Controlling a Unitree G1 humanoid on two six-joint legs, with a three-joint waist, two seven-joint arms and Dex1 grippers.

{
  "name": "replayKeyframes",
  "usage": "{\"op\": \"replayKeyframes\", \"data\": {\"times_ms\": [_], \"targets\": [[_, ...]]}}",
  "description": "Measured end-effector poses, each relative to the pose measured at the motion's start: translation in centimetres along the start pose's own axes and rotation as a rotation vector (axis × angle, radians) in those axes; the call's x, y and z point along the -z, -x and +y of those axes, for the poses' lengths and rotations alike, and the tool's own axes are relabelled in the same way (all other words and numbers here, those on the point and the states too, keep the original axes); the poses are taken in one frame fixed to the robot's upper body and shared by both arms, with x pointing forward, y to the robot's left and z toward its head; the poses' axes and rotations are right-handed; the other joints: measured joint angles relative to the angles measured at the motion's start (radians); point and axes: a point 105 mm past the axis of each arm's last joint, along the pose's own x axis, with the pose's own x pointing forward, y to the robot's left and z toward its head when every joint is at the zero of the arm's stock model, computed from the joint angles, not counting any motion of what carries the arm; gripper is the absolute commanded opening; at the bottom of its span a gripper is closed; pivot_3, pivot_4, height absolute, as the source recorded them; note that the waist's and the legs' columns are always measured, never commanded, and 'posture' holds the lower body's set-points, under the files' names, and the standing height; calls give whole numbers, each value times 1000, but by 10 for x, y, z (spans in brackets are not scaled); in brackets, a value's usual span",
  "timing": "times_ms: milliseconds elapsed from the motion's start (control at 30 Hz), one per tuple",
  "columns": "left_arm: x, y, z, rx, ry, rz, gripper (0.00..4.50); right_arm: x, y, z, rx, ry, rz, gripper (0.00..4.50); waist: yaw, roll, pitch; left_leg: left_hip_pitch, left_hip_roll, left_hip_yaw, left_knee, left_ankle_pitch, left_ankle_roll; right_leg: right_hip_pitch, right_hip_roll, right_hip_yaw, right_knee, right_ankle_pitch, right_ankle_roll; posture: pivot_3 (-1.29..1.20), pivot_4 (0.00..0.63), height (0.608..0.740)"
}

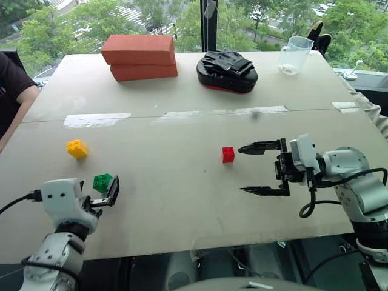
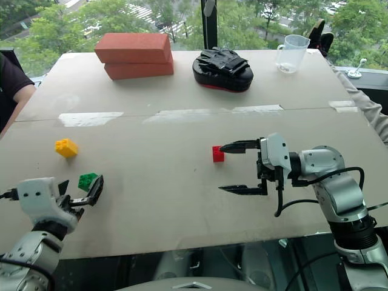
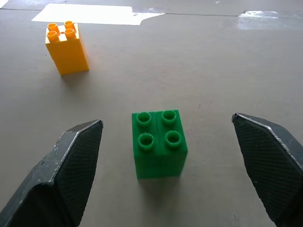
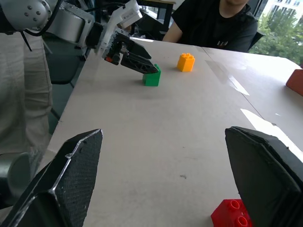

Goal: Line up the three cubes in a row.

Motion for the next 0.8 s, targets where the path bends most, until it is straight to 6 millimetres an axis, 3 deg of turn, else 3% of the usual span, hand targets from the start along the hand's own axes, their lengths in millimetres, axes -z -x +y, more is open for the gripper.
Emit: {"op": "replayKeyframes", "data": {"times_ms": [133, 267, 400, 533, 700, 800], "targets": [[10, -14, -5, 4, -7, 31, 4500, -3, -1, -1, 21, 16, 0, 4243, 4, 0, 0, -5, -1, 1, 0, 1, 3, -2, 0, 1, -1, 1, -1, 0, 150, 740], [14, -18, -7, -3, -11, 33, 3463, -4, 1, -2, 31, 21, 11, 4281, 9, -1, 0, -4, -1, 1, 0, 1, 3, -2, 0, 1, -1, 1, -2, 0, 150, 740], [20, -14, -8, -1, 0, 39, 1857, -4, 8, -6, 63, 29, 34, 4281, 13, -1, 0, -3, -1, 0, 0, -1, 0, -2, -2, -1, -1, -1, 2, 0, 150, 740], [10, -13, -7, 88, -44, 13, 1857, 0, 11, -3, 88, 8, 39, 4281, 15, -2, -1, -4, 0, -3, 0, -1, -2, -2, -4, -3, -1, -1, 1, 0, 150, 740], [-10, -20, 14, 164, -141, -30, 1857, 3, 15, 1, 109, -2, 59, 4281, 15, -1, 0, -4, -1, -3, 0, 0, -1, -2, -2, -4, -1, -1, 1, 0, 150, 740], [-25, -32, 4, 286, -189, -74, 1857, 2, 18, 3, 134, 1, 65, 4281, 19, -2, -1, -5, -2, -2, 0, -1, -1, -2, -4, -4, -1, 0, 0, 0, 150, 740]]}}
